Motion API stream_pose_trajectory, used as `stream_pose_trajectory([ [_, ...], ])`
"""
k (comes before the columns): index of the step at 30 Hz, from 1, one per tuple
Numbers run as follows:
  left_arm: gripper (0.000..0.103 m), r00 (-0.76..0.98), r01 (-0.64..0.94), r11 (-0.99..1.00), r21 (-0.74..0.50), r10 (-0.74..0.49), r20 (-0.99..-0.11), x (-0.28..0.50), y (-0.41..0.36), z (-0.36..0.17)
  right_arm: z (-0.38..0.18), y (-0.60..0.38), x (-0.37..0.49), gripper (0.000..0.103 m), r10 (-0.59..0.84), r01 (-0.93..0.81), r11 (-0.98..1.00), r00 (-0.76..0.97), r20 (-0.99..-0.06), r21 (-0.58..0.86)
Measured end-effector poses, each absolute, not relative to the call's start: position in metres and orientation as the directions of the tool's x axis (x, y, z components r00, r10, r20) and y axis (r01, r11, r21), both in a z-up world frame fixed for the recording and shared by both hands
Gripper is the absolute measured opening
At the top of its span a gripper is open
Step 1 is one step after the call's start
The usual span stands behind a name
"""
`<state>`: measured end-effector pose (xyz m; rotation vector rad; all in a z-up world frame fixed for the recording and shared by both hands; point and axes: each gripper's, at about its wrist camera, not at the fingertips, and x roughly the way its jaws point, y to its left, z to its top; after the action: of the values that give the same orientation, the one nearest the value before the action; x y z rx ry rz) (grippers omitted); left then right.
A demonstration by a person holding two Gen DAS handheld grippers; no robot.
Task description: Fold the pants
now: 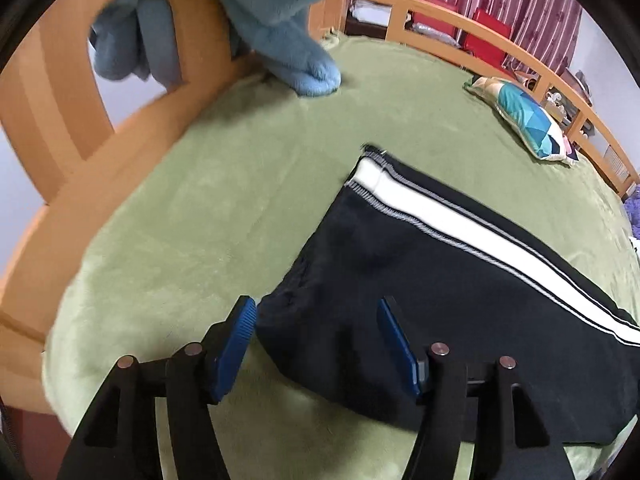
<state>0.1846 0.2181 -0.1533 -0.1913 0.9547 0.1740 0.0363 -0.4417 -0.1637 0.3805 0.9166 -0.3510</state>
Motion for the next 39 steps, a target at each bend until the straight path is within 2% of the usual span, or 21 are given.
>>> stream_pose_trajectory([
  [5,0.064,0.587,-0.222,0.972,-0.069,0.077,-0.806,0.17,0.182,-0.129,-0.17,-0.516,0.01,0.073,-0.205,0.564,0.8,0.575,-0.792,0.203],
  [9,0.065,0.619,-0.21,0.976,-0.047,0.096,-0.779,0.162,0.143,-0.112,-0.191,-0.569,0.008,0.075,-0.213,0.623,0.739,0.578,-0.788,0.257],
  [14,0.065,0.624,-0.188,0.977,-0.098,0.042,-0.781,0.158,0.101,-0.109,-0.226,-0.621,0.025,0.075,-0.146,0.643,0.681,0.589,-0.795,0.352],
  [17,0.065,0.608,-0.176,0.976,-0.13,0.004,-0.794,0.158,0.081,-0.113,-0.239,-0.641,0.041,0.082,-0.091,0.608,0.664,0.644,-0.76,0.436],
  [20,0.065,0.598,-0.157,0.981,-0.11,0.006,-0.802,0.159,0.059,-0.116,-0.244,-0.658,0.058,0.093,-0.069,0.581,0.644,0.692,-0.719,0.498],
  [21,0.065,0.596,-0.152,0.983,-0.103,0.009,-0.803,0.159,0.054,-0.116,-0.245,-0.663,0.062,0.091,-0.067,0.584,0.623,0.703,-0.708,0.521],
  [22,0.065,0.594,-0.148,0.985,-0.089,0.016,-0.805,0.159,0.047,-0.116,-0.245,-0.666,0.063,0.087,-0.069,0.586,0.612,0.708,-0.702,0.531],
  [23,0.065,0.593,-0.143,0.987,-0.078,0.023,-0.805,0.159,0.042,-0.115,-0.243,-0.67,0.066,0.058,-0.075,0.59,0.607,0.71,-0.7,0.533],
  [24,0.065,0.593,-0.138,0.988,-0.067,0.029,-0.805,0.159,0.038,-0.114,-0.24,-0.674,0.068,0.034,-0.049,0.567,0.612,0.724,-0.689,0.552],
  [26,0.065,0.592,-0.13,0.99,-0.06,0.029,-0.805,0.159,0.032,-0.112,-0.225,-0.677,0.071,0.025,0.011,0.502,0.63,0.757,-0.653,0.592],
  [28,0.065,0.592,-0.123,0.991,-0.057,0.027,-0.806,0.159,0.027,-0.109,-0.176,-0.668,0.07,0.024,-0.042,0.429,0.744,0.794,-0.606,0.512],
  [30,0.065,0.597,-0.115,0.992,-0.059,0.021,-0.802,0.158,0.025,-0.107,-0.143,-0.657,0.061,0.026,-0.08,0.363,0.813,0.843,-0.531,0.455],
  [31,0.065,0.599,-0.112,0.992,-0.064,0.016,-0.801,0.157,0.024,-0.107,-0.137,-0.653,0.06,0.03,-0.089,0.358,0.828,0.844,-0.529,0.432],
  [32,0.065,0.6,-0.109,0.992,-0.07,0.01,-0.8,0.157,0.024,-0.108,-0.141,-0.654,0.063,0.042,-0.095,0.37,0.835,0.827,-0.554,0.408],
  [33,0.065,0.595,-0.104,0.992,-0.074,0.002,-0.803,0.157,0.024,-0.11,-0.157,-0.658,0.069,0.064,-0.117,0.422,0.826,0.777,-0.619,0.373],
  [34,0.065,0.588,-0.102,0.992,-0.072,0.002,-0.809,0.157,0.025,-0.112,-0.17,-0.664,0.07,0.073,-0.136,0.471,0.812,0.728,-0.672,0.345],
  [35,0.065,0.584,-0.102,0.992,-0.068,0.004,-0.811,0.157,0.026,-0.113,-0.186,-0.668,0.072,0.07,-0.153,0.52,0.796,0.667,-0.729,0.31],
  [36,0.065,0.584,-0.1,0.993,-0.065,0.006,-0.812,0.155,0.03,-0.114,-0.205,-0.675,0.072,0.062,-0.141,0.566,0.771,0.596,-0.79,0.29],
  [37,0.065,0.586,-0.102,0.993,-0.064,0.007,-0.811,0.154,0.034,-0.114,-0.219,-0.681,0.067,0.06,-0.129,0.6,0.748,0.551,-0.824,0.284],
  [39,0.065,0.589,-0.121,0.991,-0.06,0.023,-0.807,0.151,0.045,-0.114,-0.227,-0.683,0.043,0.062,-0.099,0.606,0.715,0.582,-0.807,0.349],
])
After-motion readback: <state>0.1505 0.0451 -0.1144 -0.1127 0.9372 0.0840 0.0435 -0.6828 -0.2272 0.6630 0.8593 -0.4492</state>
